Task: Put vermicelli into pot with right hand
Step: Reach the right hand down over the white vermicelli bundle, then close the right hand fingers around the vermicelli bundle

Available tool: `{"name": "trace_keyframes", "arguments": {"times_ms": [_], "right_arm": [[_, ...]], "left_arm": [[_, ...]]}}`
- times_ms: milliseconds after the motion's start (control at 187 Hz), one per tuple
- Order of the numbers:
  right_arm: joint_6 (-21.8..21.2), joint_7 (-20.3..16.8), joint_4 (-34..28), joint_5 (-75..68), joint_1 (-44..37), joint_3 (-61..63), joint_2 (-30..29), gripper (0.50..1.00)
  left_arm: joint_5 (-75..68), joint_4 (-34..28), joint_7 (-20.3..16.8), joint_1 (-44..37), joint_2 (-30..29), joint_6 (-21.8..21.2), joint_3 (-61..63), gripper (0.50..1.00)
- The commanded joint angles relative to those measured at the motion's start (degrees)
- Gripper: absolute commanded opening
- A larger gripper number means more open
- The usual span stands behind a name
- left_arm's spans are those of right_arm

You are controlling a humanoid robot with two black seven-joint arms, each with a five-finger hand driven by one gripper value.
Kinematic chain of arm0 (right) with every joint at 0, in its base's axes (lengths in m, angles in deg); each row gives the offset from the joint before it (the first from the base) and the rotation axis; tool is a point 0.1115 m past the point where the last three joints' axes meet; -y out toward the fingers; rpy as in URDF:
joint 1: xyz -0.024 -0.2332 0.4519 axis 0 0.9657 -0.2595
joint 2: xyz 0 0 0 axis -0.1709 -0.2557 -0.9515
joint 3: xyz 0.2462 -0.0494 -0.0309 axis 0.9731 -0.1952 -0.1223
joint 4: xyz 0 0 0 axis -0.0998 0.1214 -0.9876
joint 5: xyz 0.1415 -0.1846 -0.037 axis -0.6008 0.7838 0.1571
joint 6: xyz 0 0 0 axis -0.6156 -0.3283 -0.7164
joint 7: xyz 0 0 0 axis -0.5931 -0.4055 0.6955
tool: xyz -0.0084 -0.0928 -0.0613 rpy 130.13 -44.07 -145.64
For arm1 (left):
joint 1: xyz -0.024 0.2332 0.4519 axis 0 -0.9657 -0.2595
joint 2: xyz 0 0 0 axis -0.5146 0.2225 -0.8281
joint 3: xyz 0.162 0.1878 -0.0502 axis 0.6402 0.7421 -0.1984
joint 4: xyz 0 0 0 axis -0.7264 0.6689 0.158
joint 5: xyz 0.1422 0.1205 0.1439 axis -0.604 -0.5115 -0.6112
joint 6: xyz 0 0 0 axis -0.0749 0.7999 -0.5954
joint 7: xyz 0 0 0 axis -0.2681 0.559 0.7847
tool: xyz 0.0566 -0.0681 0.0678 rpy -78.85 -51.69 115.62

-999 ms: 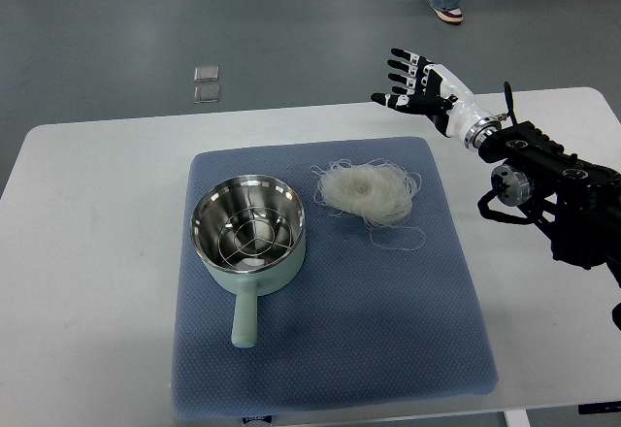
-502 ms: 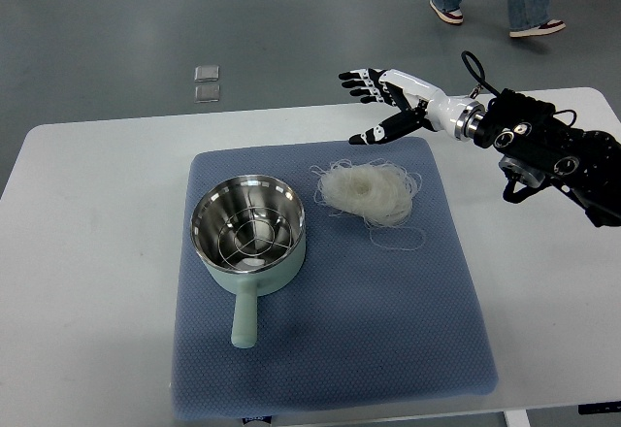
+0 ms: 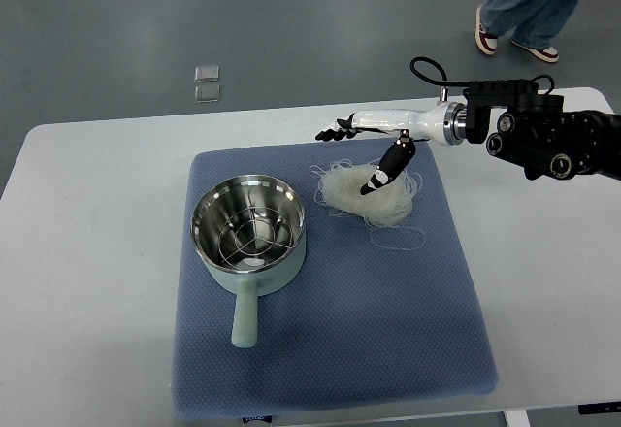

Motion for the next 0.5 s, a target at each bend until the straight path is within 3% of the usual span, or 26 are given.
{"name": "trace_keyframes", "arguments": {"times_ms": [0, 101, 251, 497], "right_arm": [[0.1, -0.6, 0.1, 2.1, -0.4, -2.2, -1.5, 0.919], [0.6, -0.9, 0.5, 3.3, -0.4, -4.2, -2.3, 0.917], [2.0, -5.8, 1.1, 3.6, -0.5, -5.0, -3.3, 0.915], [2.6, -8.0, 3.2, 6.9, -0.4, -10.5, -5.9, 0.915]], "left_arm": [[0.0, 0.0, 0.0, 0.0, 0.0, -0.1, 0.0, 1.0], [0.0, 0.0, 0.0, 0.0, 0.0, -0.1, 0.0, 1.0], [0.0, 0.0, 0.0, 0.0, 0.0, -0.1, 0.0, 1.0], [0.0, -0.1, 0.0, 0.0, 0.0, -0.2, 0.0, 1.0]]}}
